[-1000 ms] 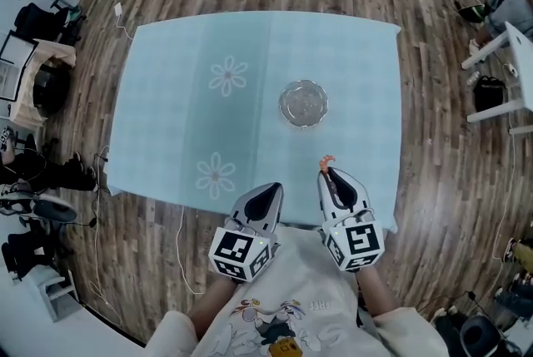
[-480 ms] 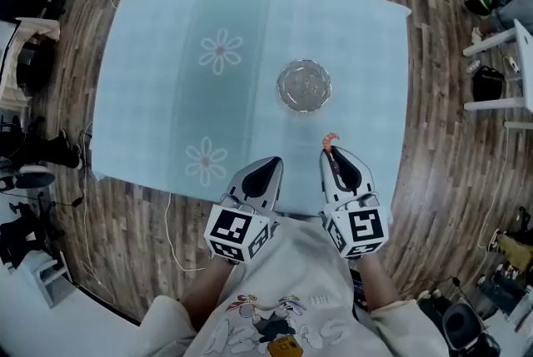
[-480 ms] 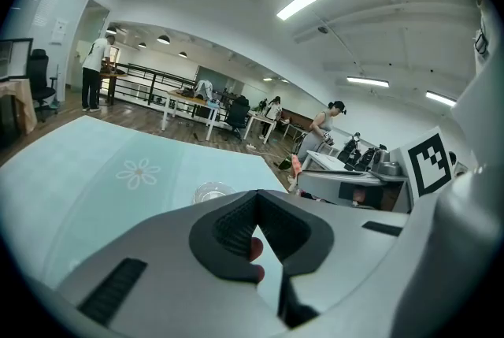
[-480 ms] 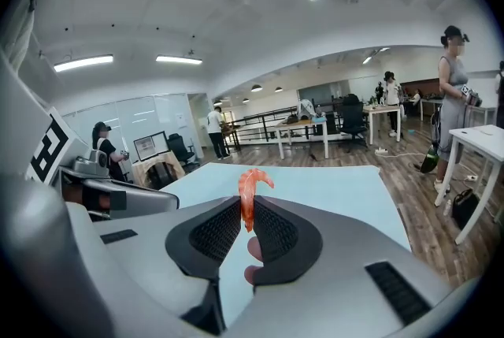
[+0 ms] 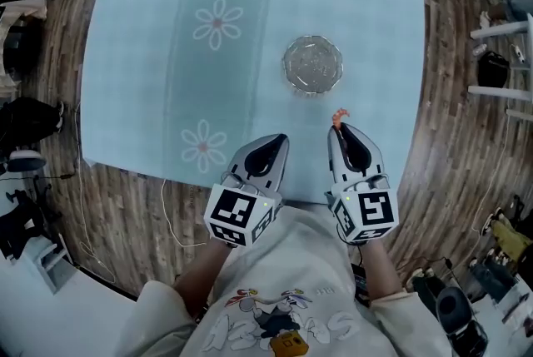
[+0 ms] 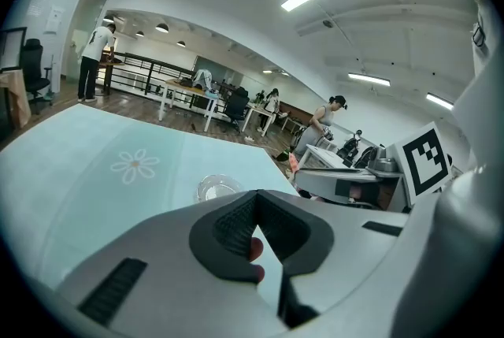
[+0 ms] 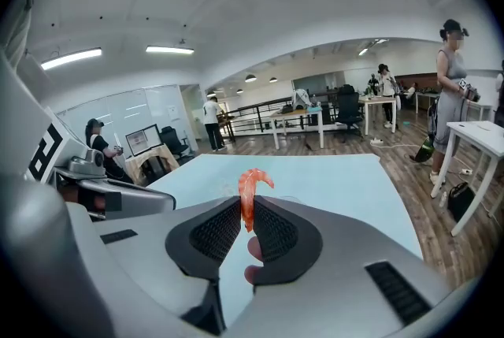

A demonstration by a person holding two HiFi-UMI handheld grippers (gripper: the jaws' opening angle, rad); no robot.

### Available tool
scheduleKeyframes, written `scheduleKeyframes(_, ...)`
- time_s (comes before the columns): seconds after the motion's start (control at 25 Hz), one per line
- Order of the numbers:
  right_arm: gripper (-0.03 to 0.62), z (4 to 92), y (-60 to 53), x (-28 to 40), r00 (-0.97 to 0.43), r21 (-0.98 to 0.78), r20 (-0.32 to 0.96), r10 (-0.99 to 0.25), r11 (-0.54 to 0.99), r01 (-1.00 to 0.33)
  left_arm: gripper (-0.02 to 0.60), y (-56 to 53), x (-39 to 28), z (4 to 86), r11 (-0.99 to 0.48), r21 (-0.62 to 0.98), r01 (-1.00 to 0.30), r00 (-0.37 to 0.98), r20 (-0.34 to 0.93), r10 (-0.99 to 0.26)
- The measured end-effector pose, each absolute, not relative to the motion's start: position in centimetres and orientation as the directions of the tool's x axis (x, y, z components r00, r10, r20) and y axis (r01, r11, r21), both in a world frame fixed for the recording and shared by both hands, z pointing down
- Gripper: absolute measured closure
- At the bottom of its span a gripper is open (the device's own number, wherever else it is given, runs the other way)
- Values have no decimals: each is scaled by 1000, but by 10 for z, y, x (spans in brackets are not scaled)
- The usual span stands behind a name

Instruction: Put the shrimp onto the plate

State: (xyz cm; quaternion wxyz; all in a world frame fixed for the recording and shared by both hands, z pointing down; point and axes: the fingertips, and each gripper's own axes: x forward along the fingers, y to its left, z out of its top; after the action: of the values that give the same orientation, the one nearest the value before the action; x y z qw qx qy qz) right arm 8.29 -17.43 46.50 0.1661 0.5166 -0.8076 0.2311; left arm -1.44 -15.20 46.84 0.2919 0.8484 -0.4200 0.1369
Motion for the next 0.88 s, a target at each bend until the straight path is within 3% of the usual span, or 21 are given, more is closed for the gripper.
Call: scheduleKeyframes(0.88, 528, 567, -225, 59, -390, -229, 614, -686, 318, -920, 574, -190, -22, 559, -448, 443, -777, 630, 541, -557)
